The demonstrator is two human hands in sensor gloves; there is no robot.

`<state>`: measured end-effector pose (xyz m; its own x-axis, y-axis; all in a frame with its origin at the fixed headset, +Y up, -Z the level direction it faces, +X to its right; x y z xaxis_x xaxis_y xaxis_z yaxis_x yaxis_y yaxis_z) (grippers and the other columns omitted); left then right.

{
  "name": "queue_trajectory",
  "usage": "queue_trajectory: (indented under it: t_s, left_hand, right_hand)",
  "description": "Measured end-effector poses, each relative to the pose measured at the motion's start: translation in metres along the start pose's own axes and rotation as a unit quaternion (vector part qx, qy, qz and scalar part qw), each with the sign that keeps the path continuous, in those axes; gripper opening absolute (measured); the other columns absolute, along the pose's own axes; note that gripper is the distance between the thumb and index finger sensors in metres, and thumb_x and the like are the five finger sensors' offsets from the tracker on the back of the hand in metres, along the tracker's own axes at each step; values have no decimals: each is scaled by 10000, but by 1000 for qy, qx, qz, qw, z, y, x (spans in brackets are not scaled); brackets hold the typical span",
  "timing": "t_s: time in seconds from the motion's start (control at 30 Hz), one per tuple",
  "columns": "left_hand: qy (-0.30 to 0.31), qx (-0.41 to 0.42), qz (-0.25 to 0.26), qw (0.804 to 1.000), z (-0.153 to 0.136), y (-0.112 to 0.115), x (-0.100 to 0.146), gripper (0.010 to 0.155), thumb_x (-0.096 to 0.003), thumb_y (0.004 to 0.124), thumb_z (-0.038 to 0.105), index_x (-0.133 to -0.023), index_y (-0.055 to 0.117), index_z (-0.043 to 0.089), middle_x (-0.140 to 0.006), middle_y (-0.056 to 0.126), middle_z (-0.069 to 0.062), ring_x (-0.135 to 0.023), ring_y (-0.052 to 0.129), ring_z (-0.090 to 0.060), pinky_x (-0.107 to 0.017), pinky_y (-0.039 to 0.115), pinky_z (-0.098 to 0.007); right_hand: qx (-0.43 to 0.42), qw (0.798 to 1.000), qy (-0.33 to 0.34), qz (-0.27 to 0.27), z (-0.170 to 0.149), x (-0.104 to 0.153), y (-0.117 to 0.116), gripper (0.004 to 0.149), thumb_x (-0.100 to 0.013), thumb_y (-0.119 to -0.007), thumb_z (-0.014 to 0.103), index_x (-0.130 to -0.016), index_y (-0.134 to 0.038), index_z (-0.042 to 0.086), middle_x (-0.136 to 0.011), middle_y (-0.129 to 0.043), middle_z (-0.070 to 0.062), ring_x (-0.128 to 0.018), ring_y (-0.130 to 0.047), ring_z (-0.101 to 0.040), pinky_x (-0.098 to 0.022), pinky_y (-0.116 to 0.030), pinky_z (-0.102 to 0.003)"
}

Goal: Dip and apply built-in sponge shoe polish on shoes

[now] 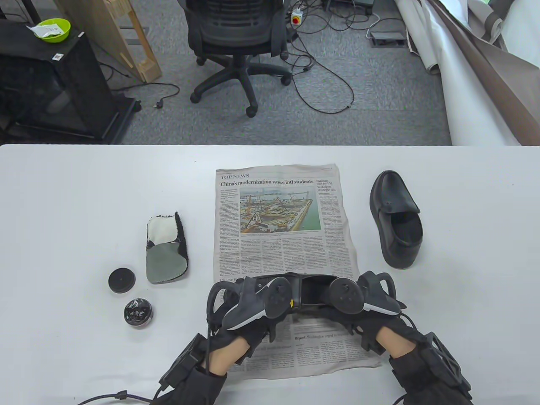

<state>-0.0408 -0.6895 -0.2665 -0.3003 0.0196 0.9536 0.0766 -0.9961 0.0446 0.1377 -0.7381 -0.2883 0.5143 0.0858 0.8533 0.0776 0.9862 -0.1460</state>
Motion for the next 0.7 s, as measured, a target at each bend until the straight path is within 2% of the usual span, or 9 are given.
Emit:
queue_trajectory:
  t_s: [0.1, 0.2, 0.47, 0.7]
  left_hand:
    - [-18, 9, 41, 999, -1, -1, -6, 485, -399, 924, 518, -789, 885, 233, -582, 1080, 18, -467, 1068, -147, -547, 861, -445]
    - [-35, 4, 57, 998, -2, 1, -17, 487, -401, 918, 520, -791, 881, 231, -578, 1075, 18, -463, 1062, -146, -550, 856, -446]
    - [-80, -46, 39, 995, -11, 9, -33, 486, -405, 917, 521, -794, 879, 232, -571, 1066, 13, -461, 1051, -148, -553, 847, -452]
    - [-111, -53, 16, 992, -31, 11, -25, 486, -407, 917, 519, -791, 882, 223, -562, 1067, 7, -454, 1050, -150, -547, 848, -452]
  right_hand:
    - [-3, 1000, 3, 2, 0, 0, 0, 414, -341, -851, 518, -669, -941, 283, -583, -900, 6, -200, -997, -86, -476, -875, -413]
    - [-3, 1000, 5, 6, 0, 0, 0, 413, -340, -853, 518, -668, -942, 284, -584, -900, 8, -201, -998, -87, -479, -874, -418]
    - [4, 1000, 1, -9, 0, 1, 0, 418, -351, -841, 520, -662, -946, 262, -561, -908, 7, -174, -995, -81, -464, -882, -409]
    - [13, 1000, -5, -19, 2, 1, 0, 424, -357, -839, 511, -668, -952, 245, -542, -918, -7, -149, -993, -80, -444, -890, -403]
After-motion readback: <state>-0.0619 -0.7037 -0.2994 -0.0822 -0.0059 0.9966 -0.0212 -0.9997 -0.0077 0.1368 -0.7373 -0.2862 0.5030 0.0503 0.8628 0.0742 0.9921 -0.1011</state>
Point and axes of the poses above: the tracker on the back of each hand, its own z axis roughly to the thumb side, its own x axis roughly from the fingertips to the wrist, y = z × x, the point moved 3 cm from there along -x, roughly from the wrist to the fingertips
